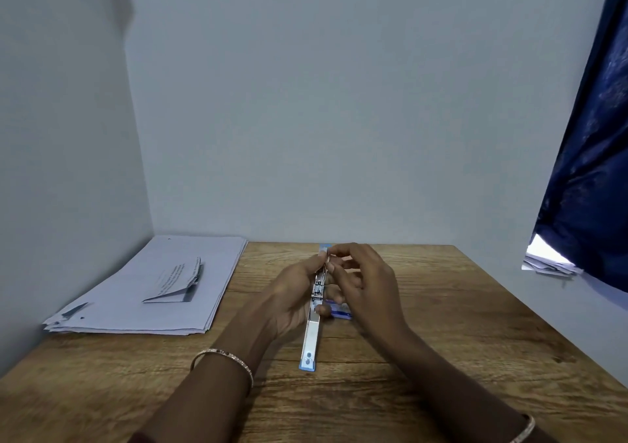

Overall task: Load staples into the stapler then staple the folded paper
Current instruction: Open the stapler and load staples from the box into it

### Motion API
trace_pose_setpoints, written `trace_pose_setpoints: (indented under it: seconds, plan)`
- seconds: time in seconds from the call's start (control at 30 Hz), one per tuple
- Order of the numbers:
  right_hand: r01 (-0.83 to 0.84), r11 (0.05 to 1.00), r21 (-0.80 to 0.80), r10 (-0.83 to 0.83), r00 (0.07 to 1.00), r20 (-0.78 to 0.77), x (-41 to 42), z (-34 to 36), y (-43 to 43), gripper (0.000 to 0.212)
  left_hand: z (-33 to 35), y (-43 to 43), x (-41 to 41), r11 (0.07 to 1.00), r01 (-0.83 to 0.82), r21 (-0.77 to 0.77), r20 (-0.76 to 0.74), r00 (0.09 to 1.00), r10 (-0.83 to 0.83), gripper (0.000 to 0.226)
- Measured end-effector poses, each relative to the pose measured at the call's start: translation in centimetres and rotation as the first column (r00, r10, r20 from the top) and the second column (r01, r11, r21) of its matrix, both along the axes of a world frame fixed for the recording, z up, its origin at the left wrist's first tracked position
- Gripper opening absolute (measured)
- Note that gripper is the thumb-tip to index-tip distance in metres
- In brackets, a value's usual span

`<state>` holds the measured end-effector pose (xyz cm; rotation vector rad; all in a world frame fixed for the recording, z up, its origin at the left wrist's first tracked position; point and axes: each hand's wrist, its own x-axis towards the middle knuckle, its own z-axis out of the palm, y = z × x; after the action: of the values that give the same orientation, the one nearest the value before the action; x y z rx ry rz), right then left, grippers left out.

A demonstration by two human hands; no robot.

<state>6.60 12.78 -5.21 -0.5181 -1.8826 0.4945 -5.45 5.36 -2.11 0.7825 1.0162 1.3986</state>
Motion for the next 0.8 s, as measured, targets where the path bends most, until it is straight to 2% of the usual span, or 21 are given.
trace_pose_setpoints:
  seconds: [0.2,0.3,0.4,0.5,0.8]
  plan:
    - [0.033,0.994,0.1,-0.037,0.998,0.048,0.0,0.2,-0.2,0.015,0.2,0.4,0.4,1.0,-0.018,0.004,0.089,0.996,0.018,0.045]
    - [0.015,0.994,0.108,-0.022,0.998,0.066,-0.1,0.2,-0.2,0.011,0.1,0.5,0.6,0.998,-0.066,-0.022,0.074,0.995,0.067,0.05]
    - [-0.036,0.997,0.065,0.031,0.997,0.067,-0.1,0.1,-0.4,0.006,-0.1,0.6,0.7,0.995,-0.097,-0.039,0.075,0.992,0.1,0.05]
    - [-0.03,0.999,0.038,0.027,0.996,0.08,-0.3,0.0,-0.3,0.004,-0.2,0.6,0.9,0.995,-0.088,-0.053,0.136,0.986,0.095,0.051]
    - [-0.132,0.987,-0.088,0.138,0.988,0.067,-0.4,0.4,-0.9,0.013,-0.1,0.6,1.2,0.993,-0.095,-0.067,0.265,0.958,0.11,0.046]
